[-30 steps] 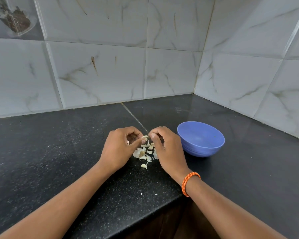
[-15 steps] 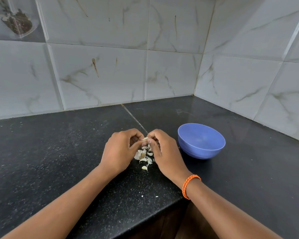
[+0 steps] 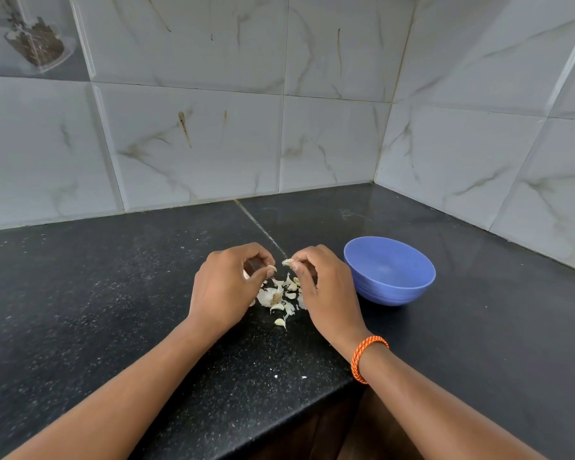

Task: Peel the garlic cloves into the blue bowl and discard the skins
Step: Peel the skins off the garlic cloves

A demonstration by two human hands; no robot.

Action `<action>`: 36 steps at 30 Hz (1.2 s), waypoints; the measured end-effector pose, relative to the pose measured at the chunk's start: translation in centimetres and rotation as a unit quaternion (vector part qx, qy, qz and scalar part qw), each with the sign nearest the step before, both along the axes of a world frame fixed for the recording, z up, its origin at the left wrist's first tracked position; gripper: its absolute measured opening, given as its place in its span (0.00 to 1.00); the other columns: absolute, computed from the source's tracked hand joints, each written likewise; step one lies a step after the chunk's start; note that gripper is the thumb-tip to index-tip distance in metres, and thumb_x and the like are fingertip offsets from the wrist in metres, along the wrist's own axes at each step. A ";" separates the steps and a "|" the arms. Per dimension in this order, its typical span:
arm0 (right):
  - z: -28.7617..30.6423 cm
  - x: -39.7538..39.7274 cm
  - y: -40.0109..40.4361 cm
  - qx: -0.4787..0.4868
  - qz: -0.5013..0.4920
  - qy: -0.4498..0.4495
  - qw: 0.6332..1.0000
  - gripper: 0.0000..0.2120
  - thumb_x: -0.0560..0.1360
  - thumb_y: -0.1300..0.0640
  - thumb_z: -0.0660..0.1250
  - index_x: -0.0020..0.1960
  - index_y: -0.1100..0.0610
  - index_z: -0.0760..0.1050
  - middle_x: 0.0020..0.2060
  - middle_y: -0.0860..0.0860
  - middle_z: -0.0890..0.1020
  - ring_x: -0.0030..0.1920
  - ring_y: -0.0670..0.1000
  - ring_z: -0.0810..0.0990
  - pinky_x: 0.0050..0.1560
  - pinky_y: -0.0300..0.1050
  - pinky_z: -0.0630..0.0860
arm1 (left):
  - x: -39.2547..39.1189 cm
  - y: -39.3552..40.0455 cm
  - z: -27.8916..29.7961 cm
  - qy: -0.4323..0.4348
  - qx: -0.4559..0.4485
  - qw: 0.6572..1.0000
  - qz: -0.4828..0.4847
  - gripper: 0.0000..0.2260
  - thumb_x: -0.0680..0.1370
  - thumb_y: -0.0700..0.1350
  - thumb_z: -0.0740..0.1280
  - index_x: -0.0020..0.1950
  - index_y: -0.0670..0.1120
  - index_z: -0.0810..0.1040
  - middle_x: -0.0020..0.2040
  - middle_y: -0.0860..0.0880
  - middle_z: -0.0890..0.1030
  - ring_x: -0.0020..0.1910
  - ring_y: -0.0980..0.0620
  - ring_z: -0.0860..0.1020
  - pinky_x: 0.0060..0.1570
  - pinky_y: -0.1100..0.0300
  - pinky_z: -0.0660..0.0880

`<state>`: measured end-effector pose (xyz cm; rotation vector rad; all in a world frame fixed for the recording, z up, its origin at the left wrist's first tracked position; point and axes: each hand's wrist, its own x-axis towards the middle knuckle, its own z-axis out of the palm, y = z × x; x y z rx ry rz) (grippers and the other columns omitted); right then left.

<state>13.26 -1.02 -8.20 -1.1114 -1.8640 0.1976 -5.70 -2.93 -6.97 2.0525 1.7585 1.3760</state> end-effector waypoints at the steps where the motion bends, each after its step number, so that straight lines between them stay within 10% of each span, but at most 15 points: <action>1: -0.1 0.0 0.1 -0.004 -0.006 -0.014 1.000 0.06 0.86 0.55 0.66 0.54 0.51 0.82 0.48 0.43 0.79 0.47 0.44 0.79 0.44 0.41 0.76 | -0.1 0.1 -0.1 0.001 -0.002 1.000 0.012 0.05 0.79 0.50 0.77 0.46 0.60 0.85 0.41 0.66 0.85 0.42 0.62 0.83 0.43 0.57 0.79; 7: 0.0 -0.1 0.1 -0.037 -0.022 -0.070 0.997 0.09 0.86 0.56 0.66 0.56 0.50 0.85 0.49 0.43 0.80 0.47 0.44 0.81 0.43 0.40 0.78 | -0.6 0.6 -0.5 -0.002 -0.035 0.999 0.028 0.04 0.80 0.48 0.76 0.51 0.58 0.90 0.48 0.60 0.89 0.45 0.61 0.85 0.47 0.56 0.83; 12: 0.3 -0.1 -0.2 -0.041 -0.059 -0.040 0.997 0.09 0.77 0.58 0.78 0.43 0.49 0.80 0.41 0.42 0.77 0.39 0.44 0.78 0.37 0.40 0.77 | -0.8 0.7 -0.4 -0.014 -0.036 0.999 0.037 0.10 0.74 0.48 0.82 0.37 0.56 0.84 0.33 0.59 0.84 0.34 0.59 0.82 0.39 0.54 0.81; 21: 0.1 0.7 -2.3 -0.099 -0.092 -0.179 0.975 0.20 0.84 0.61 0.65 0.75 0.56 0.75 0.68 0.51 0.78 0.71 0.52 0.71 0.69 0.46 0.73 | -2.4 1.0 -0.4 0.122 -0.103 0.978 -0.131 0.13 0.71 0.62 0.82 0.52 0.63 0.86 0.50 0.62 0.81 0.50 0.63 0.77 0.48 0.58 0.74; 36: 0.3 -3.8 -0.9 -0.128 -0.031 -0.165 0.977 0.15 0.82 0.64 0.67 0.66 0.54 0.82 0.57 0.51 0.80 0.59 0.52 0.79 0.59 0.51 0.80 | -5.8 0.8 -0.3 0.003 -0.087 0.991 -0.105 0.06 0.79 0.44 0.77 0.46 0.55 0.87 0.40 0.59 0.87 0.43 0.57 0.85 0.52 0.49 0.81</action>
